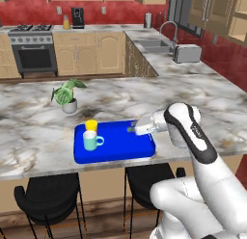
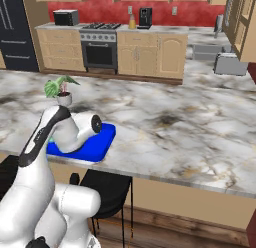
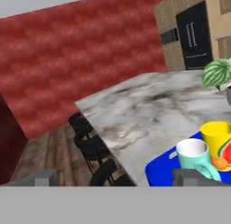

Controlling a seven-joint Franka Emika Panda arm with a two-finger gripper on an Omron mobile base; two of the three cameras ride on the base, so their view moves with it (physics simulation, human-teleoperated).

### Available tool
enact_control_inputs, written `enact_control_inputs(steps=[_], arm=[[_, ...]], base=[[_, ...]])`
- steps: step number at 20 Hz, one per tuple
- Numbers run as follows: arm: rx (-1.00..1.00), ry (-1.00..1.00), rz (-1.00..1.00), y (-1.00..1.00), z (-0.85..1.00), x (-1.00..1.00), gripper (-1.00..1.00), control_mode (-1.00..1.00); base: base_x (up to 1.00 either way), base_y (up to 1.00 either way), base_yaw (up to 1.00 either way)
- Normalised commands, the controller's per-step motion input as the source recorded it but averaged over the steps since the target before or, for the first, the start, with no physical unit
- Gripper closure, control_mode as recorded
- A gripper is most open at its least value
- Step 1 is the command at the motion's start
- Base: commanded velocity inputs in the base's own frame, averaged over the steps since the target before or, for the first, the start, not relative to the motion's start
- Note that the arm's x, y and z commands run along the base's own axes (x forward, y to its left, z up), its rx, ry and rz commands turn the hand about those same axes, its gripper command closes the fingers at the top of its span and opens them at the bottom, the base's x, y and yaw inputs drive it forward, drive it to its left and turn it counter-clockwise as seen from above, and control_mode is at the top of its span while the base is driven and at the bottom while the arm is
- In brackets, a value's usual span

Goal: There is a tray on the dining counter. Grab the cup, mug, and pitcher and place them on the tray. The pitcher may be placed next to the tray if it cannot fit the tray.

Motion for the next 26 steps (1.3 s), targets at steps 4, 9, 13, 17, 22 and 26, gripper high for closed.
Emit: enact_control_inputs(steps=[4,9,13,17,22,26], arm=[[-0.14,0.03,-0.36,-0.38,0.70,-0.41,-1.00,-1.00],[-0.20,0.17,-0.32,-0.37,0.69,-0.22,-1.00,-1.00],[-0.28,0.28,-0.28,-0.13,0.57,-0.17,-1.00,-1.00],[-0.28,0.22,-0.25,-0.20,0.39,-0.10,-1.00,-1.00],[-0.17,0.20,-0.27,-0.41,0.34,-0.33,-1.00,-1.00],[-0.16,0.12,-0.29,-0.44,0.07,-0.58,-1.00,-1.00]], base=[[0.00,0.00,0.00],[0.00,0.00,0.00],[0.00,0.00,0.00],[0.00,0.00,0.00],[0.00,0.00,0.00],[0.00,0.00,0.00]])
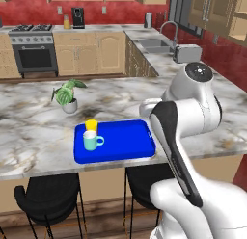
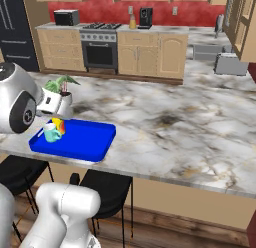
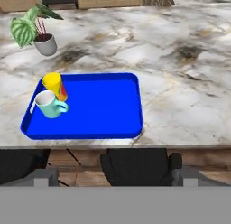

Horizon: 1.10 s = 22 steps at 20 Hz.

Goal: There is a tray on the dining counter. Grab the cup, mug, and pitcher and place them on the tray. The pitcher may be placed next to the tray if it cannot fit the tray.

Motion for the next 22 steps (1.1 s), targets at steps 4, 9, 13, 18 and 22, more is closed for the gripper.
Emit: enact_control_inputs(steps=[4,9,13,18,22], arm=[[-0.08,0.07,-0.14,-0.41,0.00,-0.48,-1.00,-1.00],[0.00,0.00,0.02,-0.43,-0.07,-0.02,-1.00,-1.00],[0.00,0.00,0.09,-0.40,-0.27,0.00,-1.00,-1.00],[0.00,0.00,0.03,-0.05,-0.32,0.00,-1.00,-1.00],[0.00,0.00,0.01,0.00,-0.25,0.00,-1.00,1.00]], base=[[0.00,0.00,0.00],[0.00,0.00,0.00],[0.00,0.00,0.00],[0.00,0.00,0.00],[0.00,0.03,0.00]])
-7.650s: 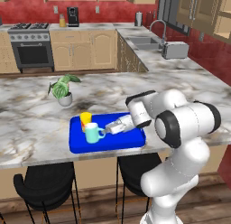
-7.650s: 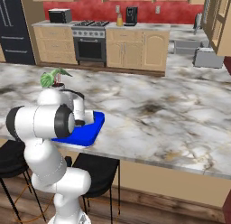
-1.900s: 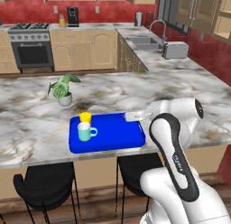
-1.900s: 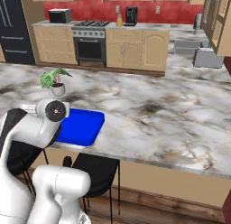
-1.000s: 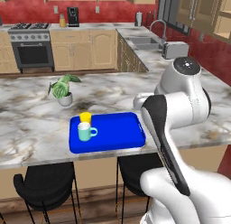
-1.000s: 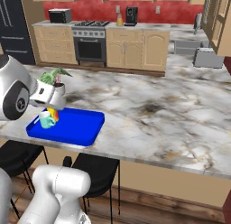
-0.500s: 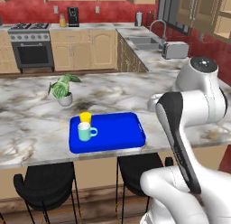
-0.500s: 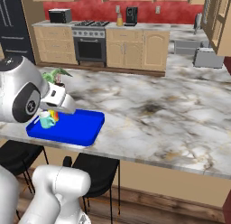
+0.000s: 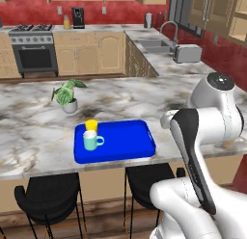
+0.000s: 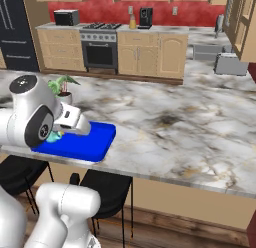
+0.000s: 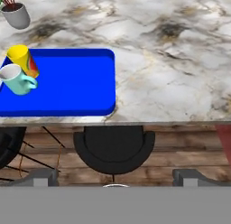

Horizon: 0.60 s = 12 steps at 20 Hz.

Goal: There is a tray on the dining counter. Grab the cup, mug, and pitcher and place them on the tray. The pitcher may be placed next to the tray if it cannot fit the tray.

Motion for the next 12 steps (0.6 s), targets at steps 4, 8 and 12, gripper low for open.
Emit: enact_control_inputs(steps=[4,8,12], arm=[[0.00,0.00,0.00,0.00,0.00,0.00,-1.00,1.00],[0.00,0.00,0.00,0.00,0.00,0.00,-1.00,1.00],[0.00,0.00,0.00,0.00,0.00,0.00,-1.00,1.00]], base=[[-0.43,0.48,0.00],[-0.69,1.00,0.00],[-0.90,1.00,0.00]])
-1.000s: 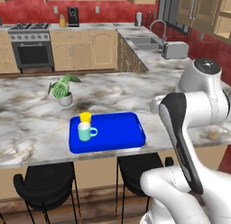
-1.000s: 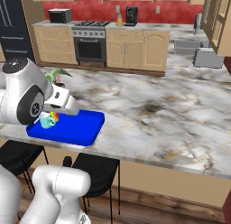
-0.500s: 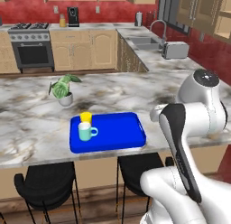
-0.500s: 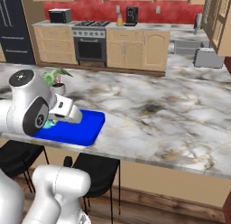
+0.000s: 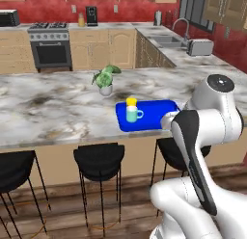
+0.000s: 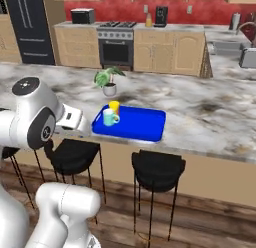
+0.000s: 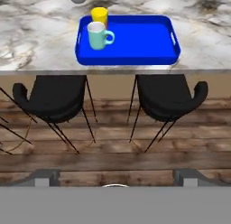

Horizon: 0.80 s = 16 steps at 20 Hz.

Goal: There is a tray on the dining counter. Grab the cup, mug, and pitcher and place them on the tray. The pitcher may be placed next to the tray if it cannot fit the tray.

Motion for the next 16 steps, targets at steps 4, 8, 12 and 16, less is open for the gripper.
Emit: enact_control_inputs(steps=[4,8,12,16], arm=[[0.00,0.00,0.00,0.00,0.00,0.00,-1.00,1.00],[0.00,0.00,0.00,0.00,0.00,0.00,-1.00,1.00],[0.00,0.00,0.00,0.00,0.00,0.00,-1.00,1.00],[0.00,0.00,0.00,0.00,0.00,0.00,-1.00,1.00]], base=[[-0.76,1.00,0.00],[-0.63,1.00,-0.01],[-0.46,1.00,-0.02],[-0.22,1.00,-0.05]])
